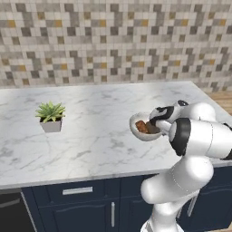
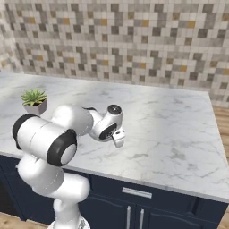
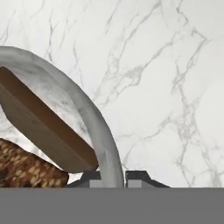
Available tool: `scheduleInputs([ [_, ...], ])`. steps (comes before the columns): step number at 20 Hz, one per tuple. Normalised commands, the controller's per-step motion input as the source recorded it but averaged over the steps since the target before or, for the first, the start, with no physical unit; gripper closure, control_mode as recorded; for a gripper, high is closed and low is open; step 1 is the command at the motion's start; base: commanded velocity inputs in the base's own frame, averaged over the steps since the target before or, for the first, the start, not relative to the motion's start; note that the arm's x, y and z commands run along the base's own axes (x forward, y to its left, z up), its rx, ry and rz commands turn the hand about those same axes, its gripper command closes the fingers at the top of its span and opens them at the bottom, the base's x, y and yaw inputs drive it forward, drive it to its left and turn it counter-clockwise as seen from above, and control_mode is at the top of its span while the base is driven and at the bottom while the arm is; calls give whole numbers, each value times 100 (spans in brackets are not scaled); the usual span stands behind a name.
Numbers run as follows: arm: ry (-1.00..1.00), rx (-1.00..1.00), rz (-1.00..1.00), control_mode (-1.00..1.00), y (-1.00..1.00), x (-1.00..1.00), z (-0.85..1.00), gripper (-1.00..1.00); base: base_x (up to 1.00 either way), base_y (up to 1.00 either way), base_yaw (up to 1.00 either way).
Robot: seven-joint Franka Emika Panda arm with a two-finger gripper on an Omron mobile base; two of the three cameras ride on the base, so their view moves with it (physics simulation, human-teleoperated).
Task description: Pick up the heated bread from the toaster oven and place it in the bowl. Then move the bread bowl to the dining counter.
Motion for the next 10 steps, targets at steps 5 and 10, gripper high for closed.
scheduleInputs([
  [5, 0, -1, 1, -100, 0, 7, -13, -100, 0, 0, 0],
  [10, -4, 0, 0, -100, 0, -20, 66, -100, 0, 0, 0],
])
